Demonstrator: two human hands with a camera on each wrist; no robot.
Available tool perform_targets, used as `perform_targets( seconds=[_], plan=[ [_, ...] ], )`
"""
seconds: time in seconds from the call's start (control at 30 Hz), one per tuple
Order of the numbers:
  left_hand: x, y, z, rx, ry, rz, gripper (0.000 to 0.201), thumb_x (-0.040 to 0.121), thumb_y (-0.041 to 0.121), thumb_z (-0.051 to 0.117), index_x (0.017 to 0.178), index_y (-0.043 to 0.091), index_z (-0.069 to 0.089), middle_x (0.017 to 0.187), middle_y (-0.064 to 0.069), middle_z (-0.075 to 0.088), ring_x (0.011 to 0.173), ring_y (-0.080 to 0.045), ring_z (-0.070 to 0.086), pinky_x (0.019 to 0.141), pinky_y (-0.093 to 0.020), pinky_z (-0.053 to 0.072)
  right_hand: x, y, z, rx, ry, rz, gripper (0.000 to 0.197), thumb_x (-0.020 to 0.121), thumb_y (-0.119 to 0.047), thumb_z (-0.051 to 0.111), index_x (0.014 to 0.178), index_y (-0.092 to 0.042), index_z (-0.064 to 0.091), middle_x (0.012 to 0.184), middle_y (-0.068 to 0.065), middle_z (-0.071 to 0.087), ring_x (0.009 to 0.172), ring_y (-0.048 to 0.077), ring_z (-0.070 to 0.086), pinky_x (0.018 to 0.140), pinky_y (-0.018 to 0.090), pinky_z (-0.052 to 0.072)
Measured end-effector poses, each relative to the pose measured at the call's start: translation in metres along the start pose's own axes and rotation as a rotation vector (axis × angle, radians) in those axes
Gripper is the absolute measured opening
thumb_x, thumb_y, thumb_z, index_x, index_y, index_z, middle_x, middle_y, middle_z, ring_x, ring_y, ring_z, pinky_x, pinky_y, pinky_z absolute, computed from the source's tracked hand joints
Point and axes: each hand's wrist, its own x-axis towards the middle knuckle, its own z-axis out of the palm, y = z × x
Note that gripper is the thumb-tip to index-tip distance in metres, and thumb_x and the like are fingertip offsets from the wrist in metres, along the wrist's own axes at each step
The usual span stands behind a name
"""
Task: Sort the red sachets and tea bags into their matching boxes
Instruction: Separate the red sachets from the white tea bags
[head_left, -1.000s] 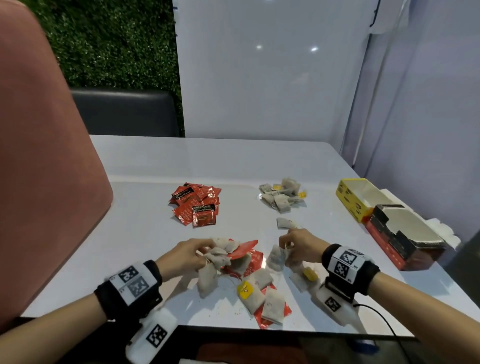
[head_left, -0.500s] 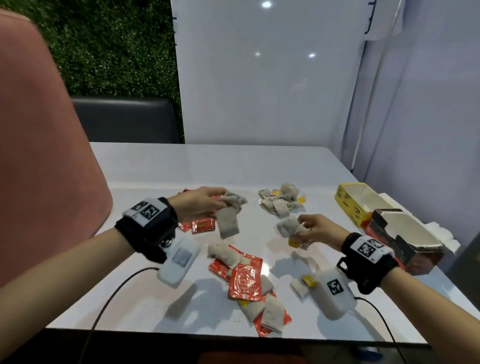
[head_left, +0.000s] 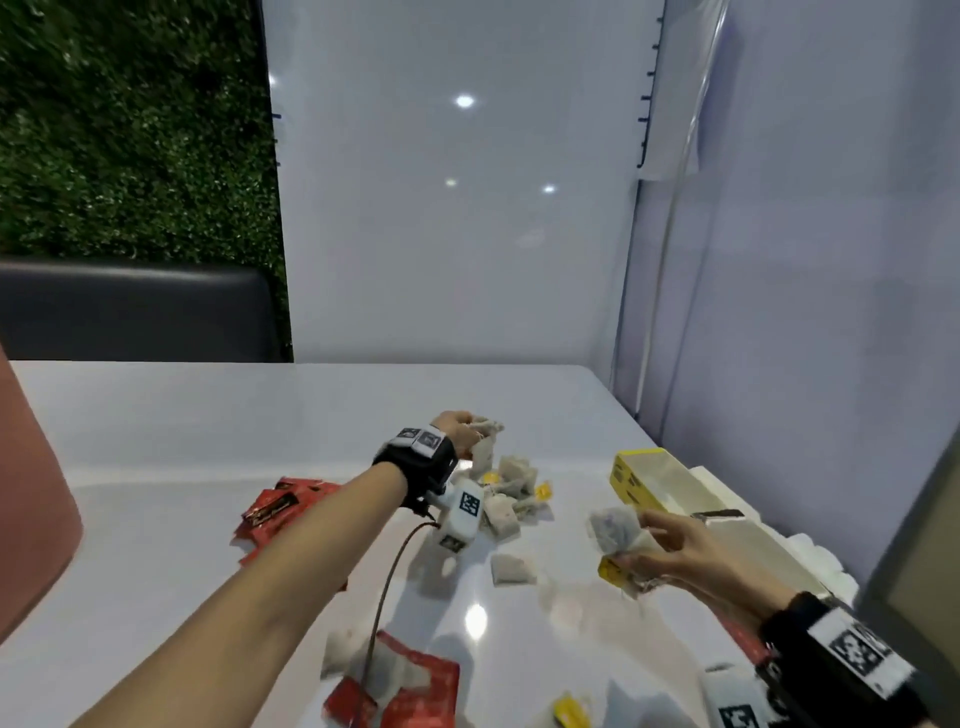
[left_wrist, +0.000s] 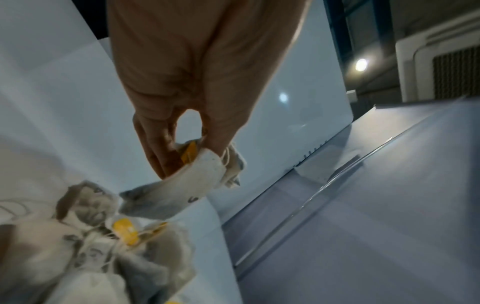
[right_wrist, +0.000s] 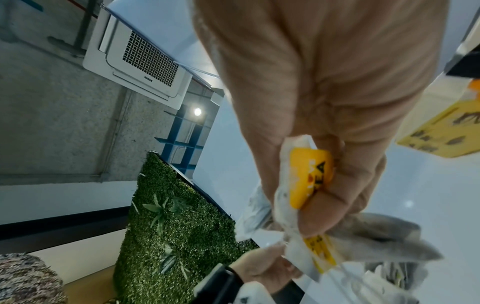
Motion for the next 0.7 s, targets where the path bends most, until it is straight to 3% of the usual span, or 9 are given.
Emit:
perform_targets(
  seconds=[0.1,0.2,0.27,0.33,0.4,0.47,0.5,0.57,0.7],
  plan=[
    [0.026,-0.017,0.016,0.326,-0.021,-0.019,0.036,0.086,-0.006,0.048,0.121,-0.001,0.053,0.126,-0.020,0.056,0.101,-0.031,0.059,0.083,-0.040,0.051,0.008,-0.001,-0.009,-0.040,0.018,0.009,0.095,0.042,-0.043,0.090,0.104,0.016,0.049,0.079,0.013,0.060,0.070,0.017,0.057,0.061,0.025,0.047],
    [0.030,-0.024,0.022,0.567,-0.198,0.005,0.071,0.084,-0.001,0.052,0.147,0.017,0.026,0.134,-0.022,0.050,0.107,-0.030,0.057,0.078,-0.034,0.045,0.028,-0.008,-0.010,-0.076,0.031,0.017,0.090,0.045,-0.040,0.090,0.102,0.016,0.050,0.079,0.013,0.061,0.068,0.017,0.058,0.059,0.025,0.049],
    [0.020,-0.023,0.016,0.539,-0.280,-0.002,0.084,0.086,0.002,0.052,0.151,0.024,0.004,0.129,-0.025,0.050,0.107,-0.031,0.055,0.081,-0.037,0.046,0.051,-0.020,-0.006,-0.137,0.042,0.023,0.061,0.062,-0.022,0.084,0.100,0.013,0.052,0.081,0.014,0.060,0.068,0.016,0.058,0.060,0.023,0.050],
    [0.002,-0.020,0.000,0.586,-0.239,0.056,0.085,0.088,0.004,0.049,0.150,0.026,-0.004,0.135,-0.022,0.046,0.119,-0.031,0.050,0.097,-0.040,0.044,0.080,-0.033,0.001,-0.228,0.067,0.003,0.028,0.074,-0.005,0.075,0.091,0.002,0.053,0.076,0.013,0.058,0.060,0.013,0.055,0.058,0.022,0.049],
    [-0.024,-0.016,-0.021,0.665,-0.199,0.133,0.079,0.090,0.003,0.046,0.150,0.027,0.001,0.142,-0.017,0.042,0.128,-0.029,0.045,0.104,-0.035,0.039,0.114,-0.044,0.013,-0.357,0.084,-0.042,0.022,0.075,-0.001,0.073,0.080,-0.007,0.052,0.065,0.012,0.059,0.052,0.016,0.054,0.054,0.024,0.048],
    [-0.055,-0.016,-0.043,0.714,-0.280,0.172,0.067,0.092,0.002,0.045,0.149,0.025,0.016,0.139,-0.012,0.048,0.126,-0.023,0.048,0.102,-0.029,0.040,0.147,-0.052,0.031,-0.550,0.122,-0.069,0.021,0.075,-0.004,0.071,0.079,-0.011,0.052,0.065,0.009,0.060,0.057,0.021,0.057,0.053,0.016,0.048],
    [-0.071,-0.019,-0.055,0.735,-0.353,0.153,0.061,0.093,0.003,0.046,0.146,0.024,0.024,0.136,-0.010,0.051,0.122,-0.020,0.051,0.101,-0.027,0.042,0.163,-0.053,0.042,-0.635,0.136,-0.079,0.019,0.075,-0.004,0.070,0.083,-0.009,0.054,0.072,0.012,0.061,0.065,0.024,0.060,0.059,0.016,0.052],
    [-0.101,-0.029,-0.075,0.772,-0.499,0.069,0.053,0.094,0.008,0.052,0.141,0.025,0.035,0.130,-0.005,0.055,0.116,-0.014,0.055,0.097,-0.022,0.045,0.192,-0.050,0.062,-0.806,0.131,-0.093,0.021,0.078,-0.007,0.068,0.096,-0.005,0.058,0.094,0.020,0.063,0.087,0.033,0.063,0.079,0.033,0.055],
    [-0.149,-0.058,-0.096,0.876,-0.581,-0.047,0.065,0.087,0.017,0.064,0.142,0.031,0.032,0.133,0.001,0.050,0.114,-0.010,0.053,0.097,-0.025,0.045,0.215,-0.024,0.089,-1.087,0.022,-0.044,0.023,0.083,-0.013,0.057,0.106,-0.006,0.056,0.111,0.020,0.061,0.099,0.036,0.059,0.082,0.038,0.050]
  ],
)
